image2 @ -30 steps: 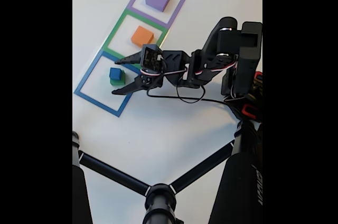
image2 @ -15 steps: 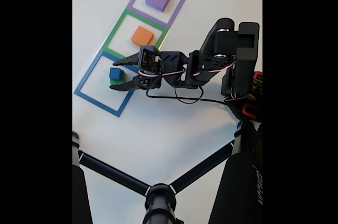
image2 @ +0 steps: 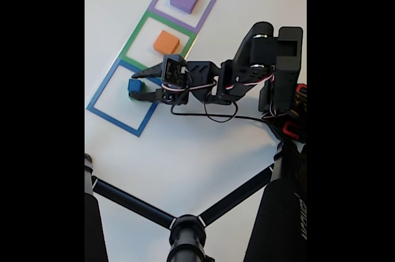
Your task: Tower of hanoi
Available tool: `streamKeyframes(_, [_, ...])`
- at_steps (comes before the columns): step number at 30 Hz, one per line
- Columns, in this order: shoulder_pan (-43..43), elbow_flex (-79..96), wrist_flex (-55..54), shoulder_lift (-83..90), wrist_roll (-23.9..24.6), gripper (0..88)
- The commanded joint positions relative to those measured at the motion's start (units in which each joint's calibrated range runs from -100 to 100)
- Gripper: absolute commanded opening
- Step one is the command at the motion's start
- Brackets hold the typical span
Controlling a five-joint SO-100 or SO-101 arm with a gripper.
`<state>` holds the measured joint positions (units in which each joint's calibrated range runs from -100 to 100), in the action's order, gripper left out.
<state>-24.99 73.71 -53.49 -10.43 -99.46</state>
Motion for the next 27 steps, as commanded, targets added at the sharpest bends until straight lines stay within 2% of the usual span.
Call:
streamKeyframes(1, [-0.6, -0.5, -0.6, 0.6, -0.5, 7.8])
streamKeyframes(12, [-0.8, -0.5, -0.2, 0.5, -0.5, 3.2])
streamKeyframes(19, [-0.9, -0.8, 0.5, 3.3, -0.5, 3.3])
streamKeyframes(23, [-0.9, -0.7, 8.7, 12.2, -0.5, 3.5])
streamKeyframes(27, [-0.4, -1.3, 23.4, 25.6, -0.5, 3.5])
